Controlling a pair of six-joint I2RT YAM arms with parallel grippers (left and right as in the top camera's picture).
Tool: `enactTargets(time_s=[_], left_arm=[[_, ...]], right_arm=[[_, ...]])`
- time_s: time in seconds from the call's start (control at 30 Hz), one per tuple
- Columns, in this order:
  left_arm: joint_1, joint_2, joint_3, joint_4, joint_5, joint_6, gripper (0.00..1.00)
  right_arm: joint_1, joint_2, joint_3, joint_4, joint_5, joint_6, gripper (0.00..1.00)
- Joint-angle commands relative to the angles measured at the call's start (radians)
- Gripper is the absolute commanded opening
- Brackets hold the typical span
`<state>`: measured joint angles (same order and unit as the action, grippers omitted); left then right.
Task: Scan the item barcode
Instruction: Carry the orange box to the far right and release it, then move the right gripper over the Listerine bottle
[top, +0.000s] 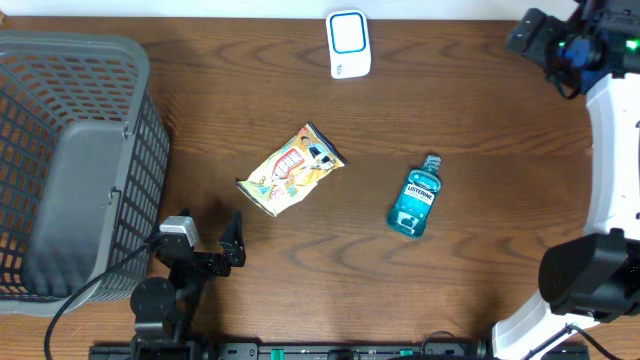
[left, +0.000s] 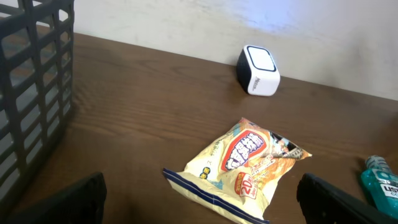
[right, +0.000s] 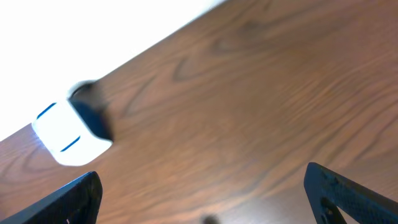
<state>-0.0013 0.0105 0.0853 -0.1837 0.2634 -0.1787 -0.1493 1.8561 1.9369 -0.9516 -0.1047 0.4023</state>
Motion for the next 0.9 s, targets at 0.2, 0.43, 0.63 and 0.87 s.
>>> enactTargets(time_s=[0.2,0.43,0.63,0.87], left_arm=[[-0.003,-0.006,-0.021,-0.018,0.013,0.01,0.98],[-0.003,-0.006,-0.021,-0.018,0.013,0.01,0.98],[-0.003,-0.006,-0.021,-0.018,0.013,0.01,0.98],[-0.003,-0.006,-0.021,-0.018,0.013,0.01,0.98]], right_arm=[[0.158,0.01,-0.003,-0.138,-0.155,0.04,0.99],[0.289,0.01,-0.084,-0.257,-0.144,0.039,0.99],[0.365,0.01,-0.255,-0.264,-0.028,0.152,0.99],[0.366,0.01,-0.435,-0.223,-0.019,0.185,0.99]])
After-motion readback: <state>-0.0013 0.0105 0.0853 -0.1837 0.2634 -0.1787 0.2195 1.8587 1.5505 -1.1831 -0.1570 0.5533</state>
